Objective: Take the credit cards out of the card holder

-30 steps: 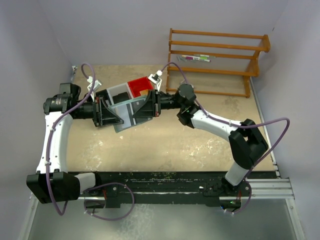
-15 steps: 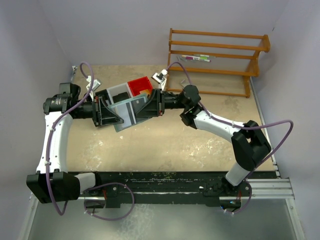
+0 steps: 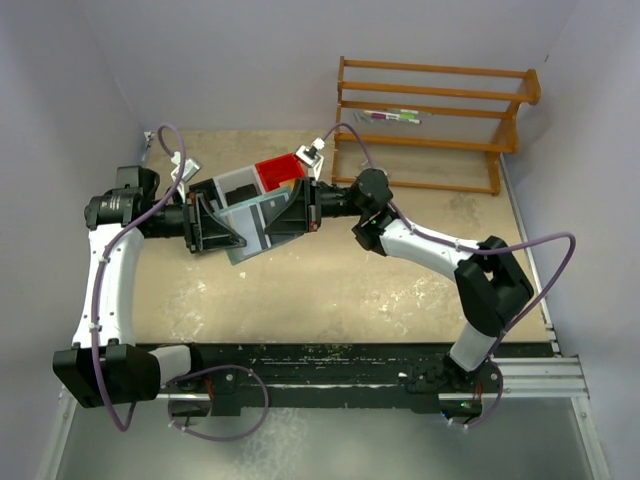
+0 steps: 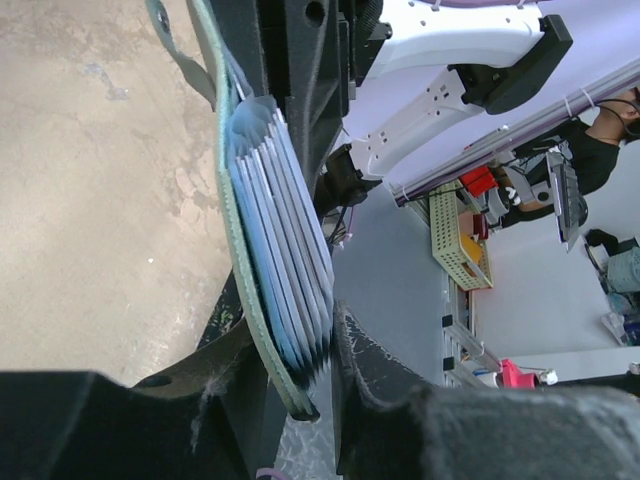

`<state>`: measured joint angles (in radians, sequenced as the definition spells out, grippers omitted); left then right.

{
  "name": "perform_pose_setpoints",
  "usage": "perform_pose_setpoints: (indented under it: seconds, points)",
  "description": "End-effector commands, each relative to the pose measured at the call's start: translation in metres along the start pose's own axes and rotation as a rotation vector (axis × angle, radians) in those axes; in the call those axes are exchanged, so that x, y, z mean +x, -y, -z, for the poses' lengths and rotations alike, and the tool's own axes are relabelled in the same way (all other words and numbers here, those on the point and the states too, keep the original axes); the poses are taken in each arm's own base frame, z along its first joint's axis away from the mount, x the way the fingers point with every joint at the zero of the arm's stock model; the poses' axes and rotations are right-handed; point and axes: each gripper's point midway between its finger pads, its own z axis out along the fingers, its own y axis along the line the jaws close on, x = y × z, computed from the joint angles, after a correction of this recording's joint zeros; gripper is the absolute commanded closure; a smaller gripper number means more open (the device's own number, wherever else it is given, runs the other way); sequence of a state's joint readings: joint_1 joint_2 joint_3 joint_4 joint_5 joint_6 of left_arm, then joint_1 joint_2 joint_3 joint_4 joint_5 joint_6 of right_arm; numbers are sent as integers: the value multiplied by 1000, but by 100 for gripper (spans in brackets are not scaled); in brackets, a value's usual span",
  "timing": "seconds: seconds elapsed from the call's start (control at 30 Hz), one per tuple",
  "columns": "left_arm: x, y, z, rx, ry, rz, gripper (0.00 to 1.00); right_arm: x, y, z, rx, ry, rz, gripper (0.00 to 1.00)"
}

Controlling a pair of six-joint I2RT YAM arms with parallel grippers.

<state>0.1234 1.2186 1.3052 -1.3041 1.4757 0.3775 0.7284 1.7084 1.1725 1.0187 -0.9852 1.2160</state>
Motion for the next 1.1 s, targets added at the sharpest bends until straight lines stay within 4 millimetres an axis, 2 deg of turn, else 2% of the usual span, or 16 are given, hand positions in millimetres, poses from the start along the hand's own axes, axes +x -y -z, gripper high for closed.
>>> perform_pose_setpoints:
  seconds: [0.0,0.07,0.2,0.3,0.47,0.7,0.9,1.07]
  points:
    - [-15,40,0,169,70,-86,66,-6,-27,-15,-76,10,71,93]
    - [-15,41,0,176,73,-87,63,-6,-27,-15,-75,11,70,99]
    - [-15,46,0,217,97,-83,56,-5,-27,-14,-79,17,71,100]
    - [-13,45,0,232,109,-75,54,-5,-29,-13,-90,23,68,100]
    - [-15,45,0,257,125,-56,61,-1,-33,-11,-104,13,62,100]
    - [-17,52,1,271,131,-64,62,7,-28,3,-87,8,60,100]
    - [-17,53,1,268,128,-63,63,1,-28,14,-57,34,82,100]
    - [-18,53,1,265,125,-66,66,-6,-28,14,-43,67,93,100]
